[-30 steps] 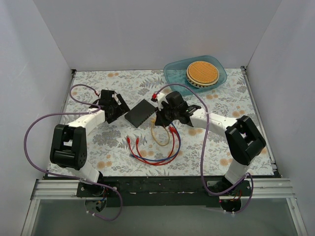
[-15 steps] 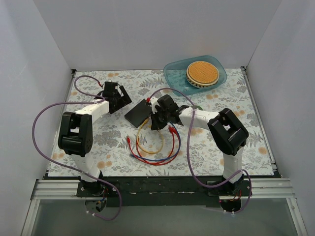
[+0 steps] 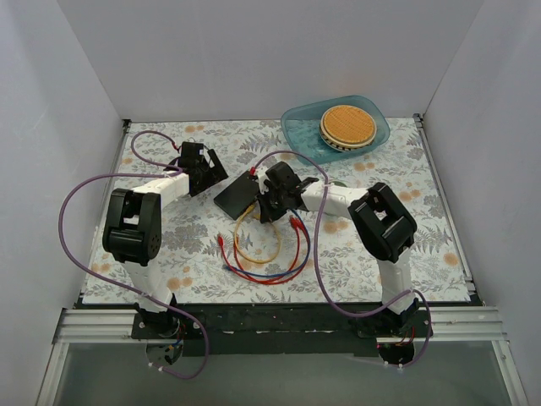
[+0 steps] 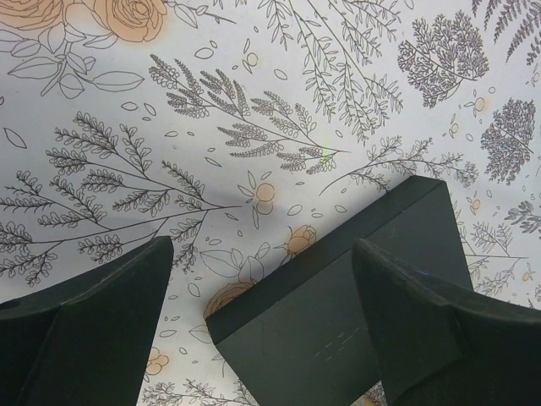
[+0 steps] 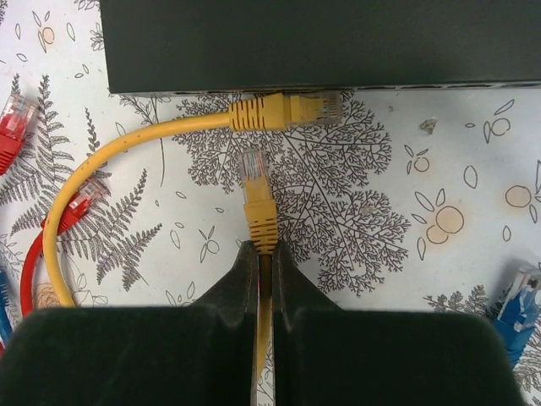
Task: Insert the plug into the switch port
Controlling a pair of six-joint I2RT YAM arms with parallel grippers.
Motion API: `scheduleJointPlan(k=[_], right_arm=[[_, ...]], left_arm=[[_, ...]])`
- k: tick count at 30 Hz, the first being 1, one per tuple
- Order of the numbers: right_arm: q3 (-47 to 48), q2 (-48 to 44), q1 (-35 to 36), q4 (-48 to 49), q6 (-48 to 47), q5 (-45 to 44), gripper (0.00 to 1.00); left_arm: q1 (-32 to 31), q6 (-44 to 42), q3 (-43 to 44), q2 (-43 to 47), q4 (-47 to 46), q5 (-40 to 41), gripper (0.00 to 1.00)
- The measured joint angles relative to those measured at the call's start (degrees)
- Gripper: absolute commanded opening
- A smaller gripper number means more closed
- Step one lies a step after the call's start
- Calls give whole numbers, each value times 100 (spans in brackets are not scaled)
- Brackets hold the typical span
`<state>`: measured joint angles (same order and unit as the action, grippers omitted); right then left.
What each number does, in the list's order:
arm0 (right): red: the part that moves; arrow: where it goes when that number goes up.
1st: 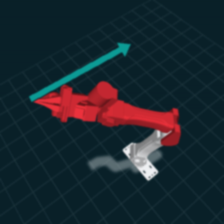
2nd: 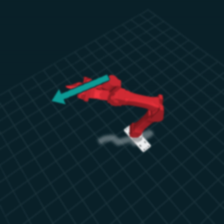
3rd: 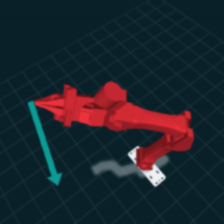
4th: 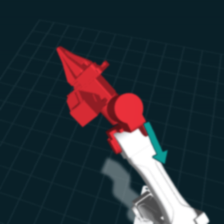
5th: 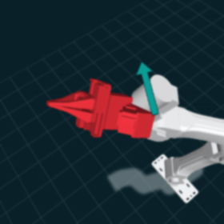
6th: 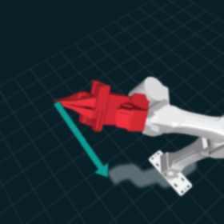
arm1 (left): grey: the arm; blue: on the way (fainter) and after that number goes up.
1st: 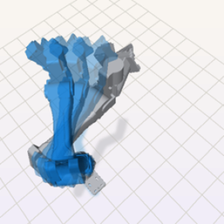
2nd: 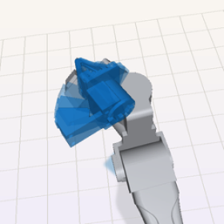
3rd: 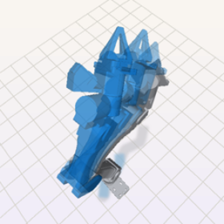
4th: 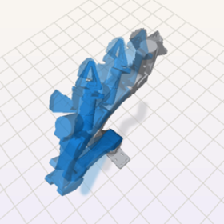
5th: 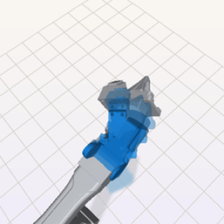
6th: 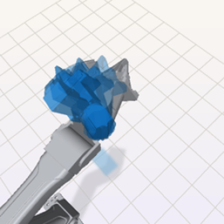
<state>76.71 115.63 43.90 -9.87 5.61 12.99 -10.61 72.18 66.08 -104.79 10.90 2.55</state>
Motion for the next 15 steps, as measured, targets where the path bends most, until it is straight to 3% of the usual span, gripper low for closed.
scheduleJointPlan(k=[5,15], right_arm=[[-221,-297,0,-13,-4,44,1],[-179,-2531,74,103,-17,326,1]], left_arm=[[-2,-46,2,-2,4,2,87],[0,-20,11,-2,70,33,88]])
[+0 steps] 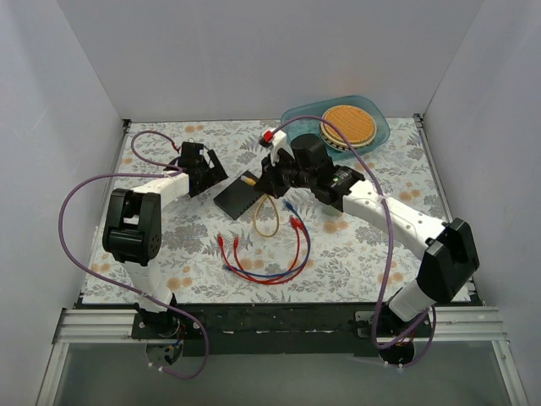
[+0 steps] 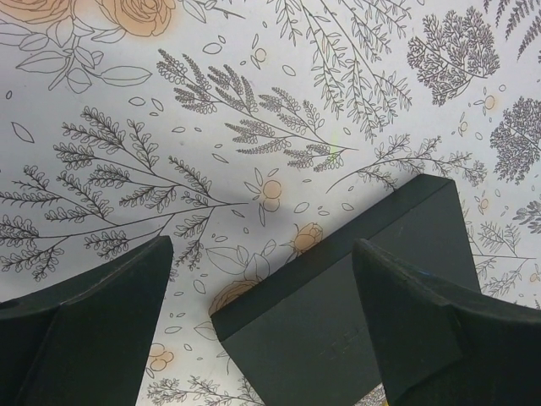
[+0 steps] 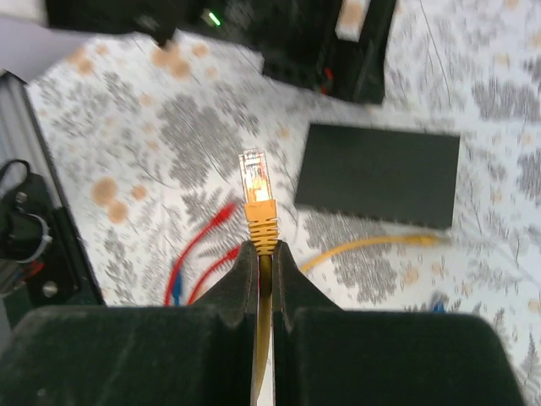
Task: Insert the plug into the switch port
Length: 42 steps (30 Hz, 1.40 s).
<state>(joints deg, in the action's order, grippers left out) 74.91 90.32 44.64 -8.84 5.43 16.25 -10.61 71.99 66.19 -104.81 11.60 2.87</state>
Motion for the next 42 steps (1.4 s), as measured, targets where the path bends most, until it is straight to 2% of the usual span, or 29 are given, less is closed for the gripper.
scheduleJointPlan(k=[8,14,20,25,33,42], right_arm=[[671,-173,590,70,-24,275,1],[691,-173,787,133,105,678,1],[369,-118,782,605,343,1187,1],[396,573,763,463,258,1158,1],[481,2162,262,-614,96,662,1],[483,2328,42,-927,68,284,1]], left_arm=[[57,28,0,2,66,35,88],[153,37,0,2,136,76,88],[199,44,0,2,175,76,88],[199,37,0,2,170,57,88],[199,-2,-2,2,28,-232,87],[122,-24,-4,-13,-219,-592,86]])
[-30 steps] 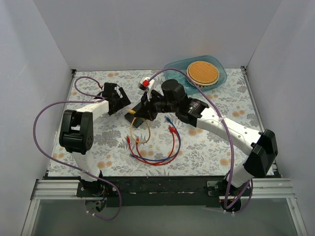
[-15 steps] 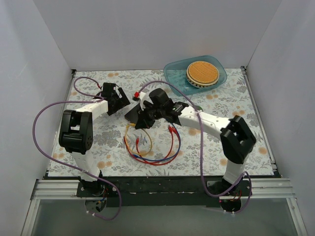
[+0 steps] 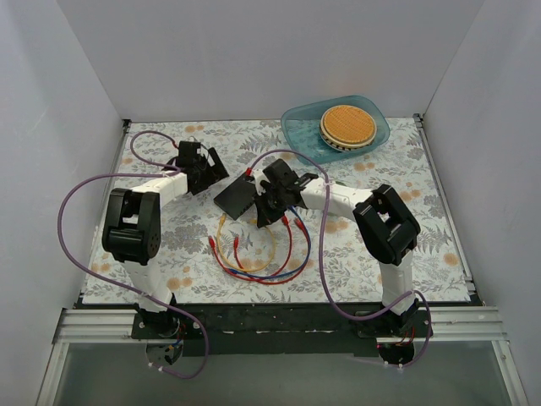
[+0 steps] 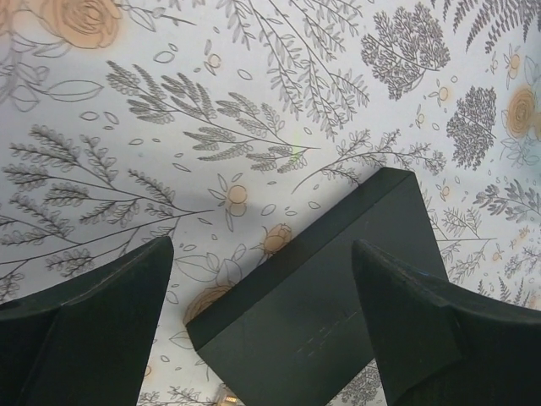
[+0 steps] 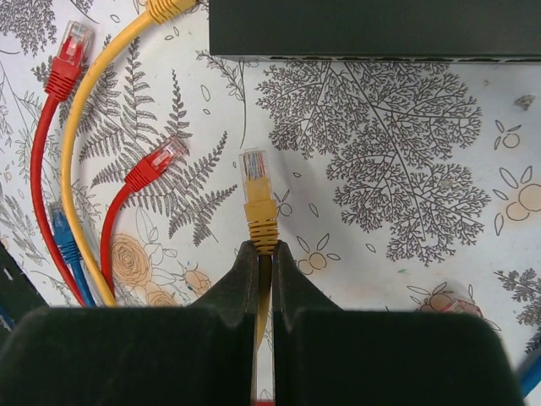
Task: Insert the plug into the switch port
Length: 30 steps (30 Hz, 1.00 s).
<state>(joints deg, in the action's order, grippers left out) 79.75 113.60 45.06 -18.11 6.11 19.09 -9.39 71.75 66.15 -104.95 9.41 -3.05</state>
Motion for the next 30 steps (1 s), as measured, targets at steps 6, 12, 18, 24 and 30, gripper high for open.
scheduleJointPlan(k=[6,12,18,24,30], right_arm=[[-142,-31,0,264,118,-179,1],[-710,-94,0,758,227,-450,1],[-925,-140,0,1298,258,-577,1],[-1425,-435,0,1727,155,-706,1],[-1810,-595,39,2199,-98,-769,1]], left_arm=[[-173,46,-66,-205,-214,-129,85],[-284,111,-160,-254,-433,-201,85],[-367,175,-466,-107,-750,-234,84],[-407,289,-826,168,-824,-409,84],[-420,422,-1078,365,-820,-623,84]])
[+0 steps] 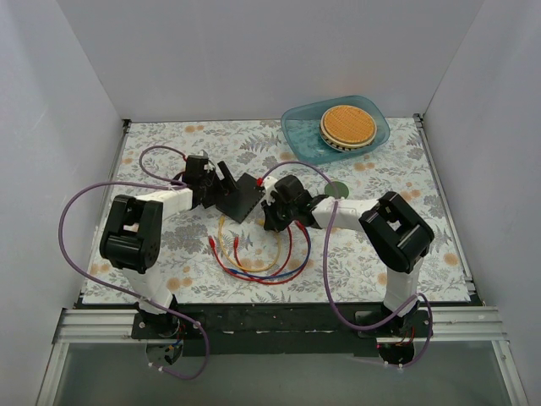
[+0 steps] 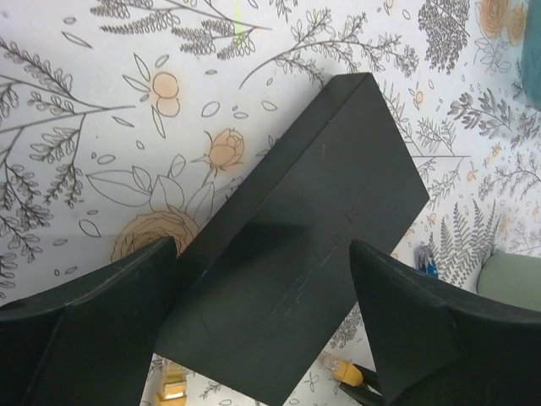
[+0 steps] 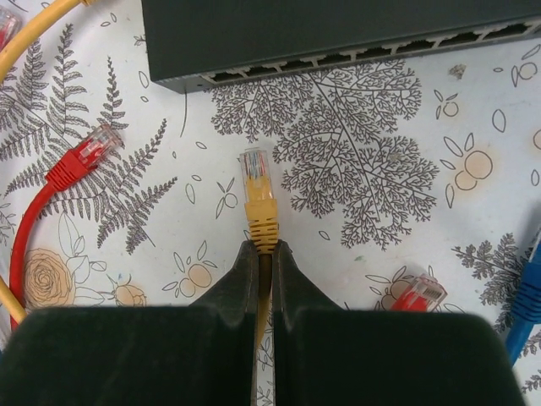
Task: Insert the plug into the switch port
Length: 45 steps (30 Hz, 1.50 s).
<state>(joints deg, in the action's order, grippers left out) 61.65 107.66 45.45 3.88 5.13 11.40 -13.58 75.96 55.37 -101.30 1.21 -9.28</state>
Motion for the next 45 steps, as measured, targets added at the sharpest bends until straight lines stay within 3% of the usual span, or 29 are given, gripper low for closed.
scheduleJointPlan(k=[16,45], right_arm=[[-363,-96,81,710,-372,-109,1],[-400,-96,221,831,-404,-490,1]], left_arm=[[-203,96,-225,190,2,-201,84],[-225,98,-225,190,15,-214,84]])
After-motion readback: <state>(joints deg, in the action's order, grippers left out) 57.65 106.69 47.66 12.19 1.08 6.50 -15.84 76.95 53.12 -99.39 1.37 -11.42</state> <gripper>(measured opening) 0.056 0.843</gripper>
